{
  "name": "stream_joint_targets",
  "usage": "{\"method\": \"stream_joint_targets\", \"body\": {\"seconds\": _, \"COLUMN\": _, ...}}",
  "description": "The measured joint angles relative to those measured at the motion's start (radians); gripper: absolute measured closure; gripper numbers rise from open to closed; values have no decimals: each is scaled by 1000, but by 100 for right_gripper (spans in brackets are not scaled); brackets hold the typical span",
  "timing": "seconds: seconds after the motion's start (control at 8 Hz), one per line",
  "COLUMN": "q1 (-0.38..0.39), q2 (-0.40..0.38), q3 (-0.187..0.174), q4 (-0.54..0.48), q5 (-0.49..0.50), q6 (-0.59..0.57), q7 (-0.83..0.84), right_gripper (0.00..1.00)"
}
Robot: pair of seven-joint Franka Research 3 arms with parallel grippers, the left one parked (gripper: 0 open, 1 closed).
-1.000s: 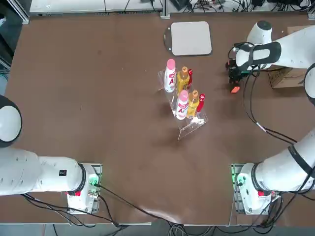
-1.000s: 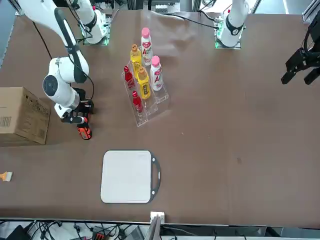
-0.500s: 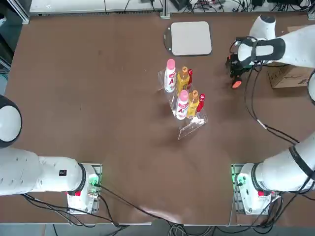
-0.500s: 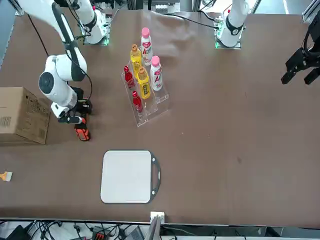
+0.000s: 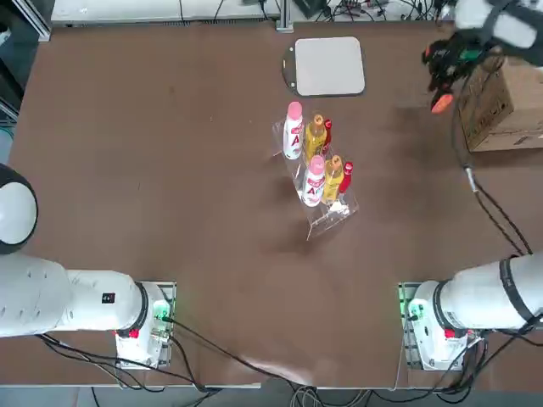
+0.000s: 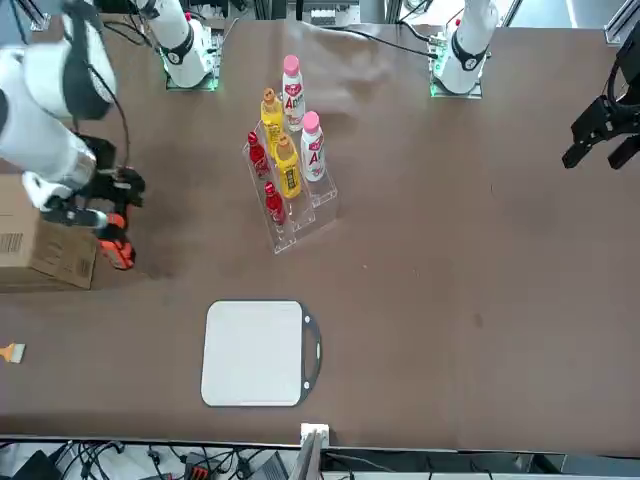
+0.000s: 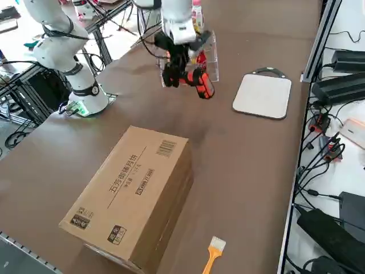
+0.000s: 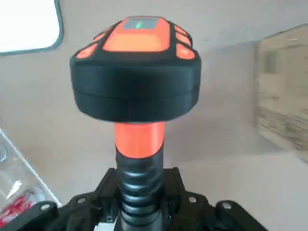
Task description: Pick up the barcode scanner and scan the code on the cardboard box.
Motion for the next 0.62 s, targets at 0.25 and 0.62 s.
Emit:
{"method": "stream_joint_targets", "body": {"seconds": 0.25, "q1": -114, "q2": -5, "q3": -6, "q4": 107, "q5": -3, "q6": -98, "q7": -141, "right_gripper": 57}}
{"method": "stream_joint_targets", "body": {"seconds": 0.62, "q1": -332, "q2": 22, "q3": -13, "q4": 133, "q5": -4, "q6": -100, "q7": -425, "right_gripper": 57}}
